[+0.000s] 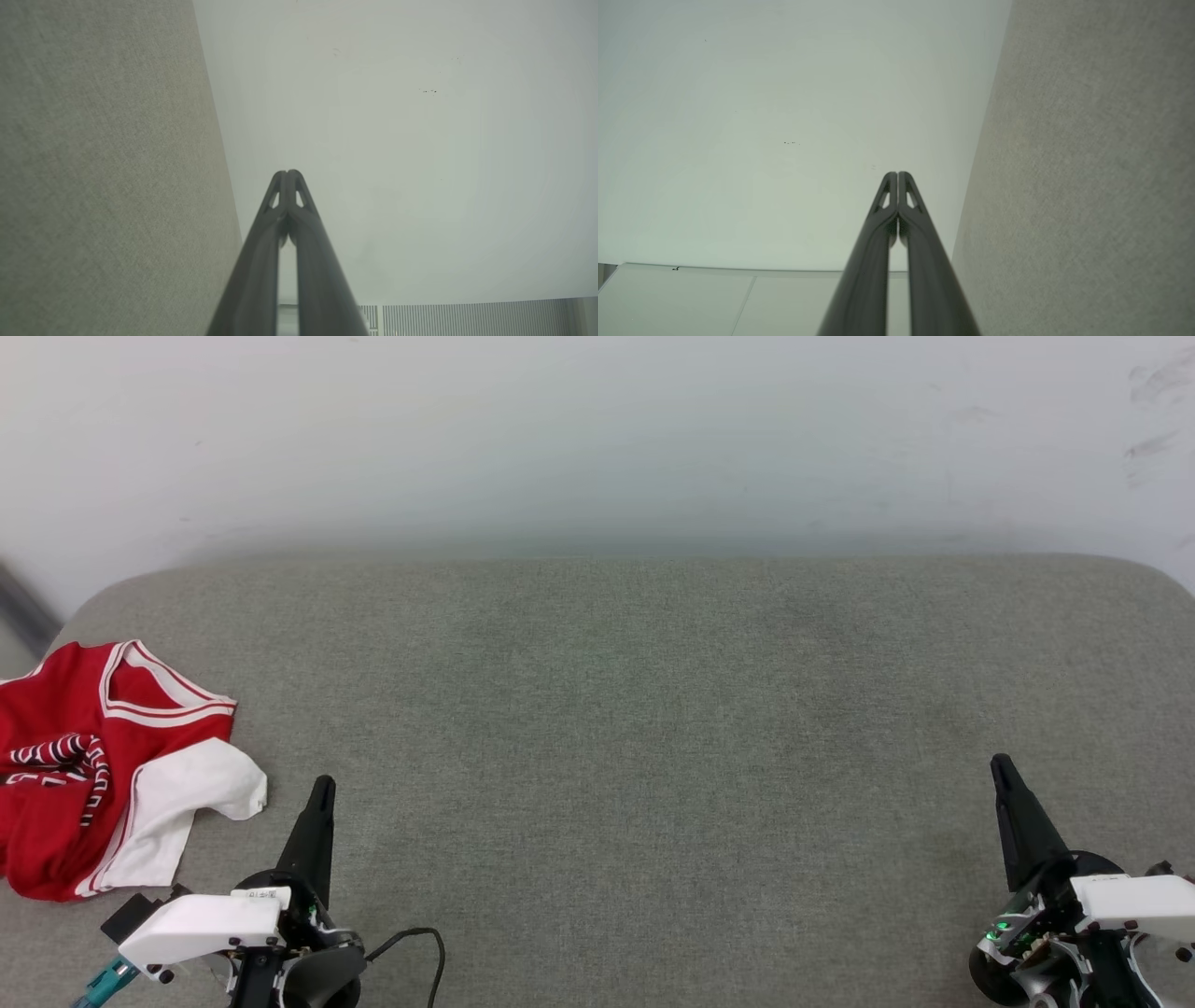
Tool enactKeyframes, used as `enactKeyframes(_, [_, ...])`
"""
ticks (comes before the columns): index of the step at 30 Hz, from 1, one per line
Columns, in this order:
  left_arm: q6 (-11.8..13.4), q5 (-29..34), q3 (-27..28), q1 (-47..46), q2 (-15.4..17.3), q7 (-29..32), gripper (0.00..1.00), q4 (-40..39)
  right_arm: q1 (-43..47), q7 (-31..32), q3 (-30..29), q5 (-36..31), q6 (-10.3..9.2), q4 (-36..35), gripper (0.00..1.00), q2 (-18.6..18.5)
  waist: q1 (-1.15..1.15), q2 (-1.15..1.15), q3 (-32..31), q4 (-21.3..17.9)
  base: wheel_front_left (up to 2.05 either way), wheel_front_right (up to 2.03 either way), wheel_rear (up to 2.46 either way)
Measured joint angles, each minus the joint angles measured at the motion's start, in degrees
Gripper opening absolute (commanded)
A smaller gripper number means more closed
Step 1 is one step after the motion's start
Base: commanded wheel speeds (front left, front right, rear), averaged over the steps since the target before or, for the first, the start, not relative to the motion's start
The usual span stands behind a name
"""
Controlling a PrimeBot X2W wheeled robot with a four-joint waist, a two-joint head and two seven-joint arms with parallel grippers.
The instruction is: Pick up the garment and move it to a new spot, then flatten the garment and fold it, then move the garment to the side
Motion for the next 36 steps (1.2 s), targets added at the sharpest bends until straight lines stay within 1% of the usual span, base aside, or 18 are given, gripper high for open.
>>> enactKeyframes(20, [0.00, 0.00, 0.00, 0.00, 0.00, 0.00, 0.00, 0.00, 0.00, 0.00, 0.00, 0.00, 0.00, 0.00, 0.00, 0.00, 0.00, 0.00, 0.00, 0.00, 0.00, 0.00, 0.00])
enactKeyframes(21, [0.00, 0.00, 0.00, 0.00, 0.00, 0.00, 1.00, 0.00, 0.00, 0.00, 0.00, 0.00, 0.00, 0.00, 1.00, 0.01, 0.00, 0.00, 0.00, 0.00, 0.00, 0.00, 0.00])
enactKeyframes(26, [0.05, 0.00, -0.66, 1.60, -0.15, -0.29, 1.00, 1.67, 1.95, -0.29, 0.22, 0.01, -0.01, 1.46, 1.00, 0.11, 0.00, 0.00, 0.00, -0.01, 0.00, 0.00, 0.00])
enactKeyframes(36, [0.05, 1.51, -3.92, 1.40, -0.15, -3.27, 1.00, -0.53, 2.03, -2.79, 2.14, -0.94, -0.01, -0.38, 1.00, 0.15, 0.00, 0.00, 0.01, -0.02, 0.00, 0.00, 0.00])
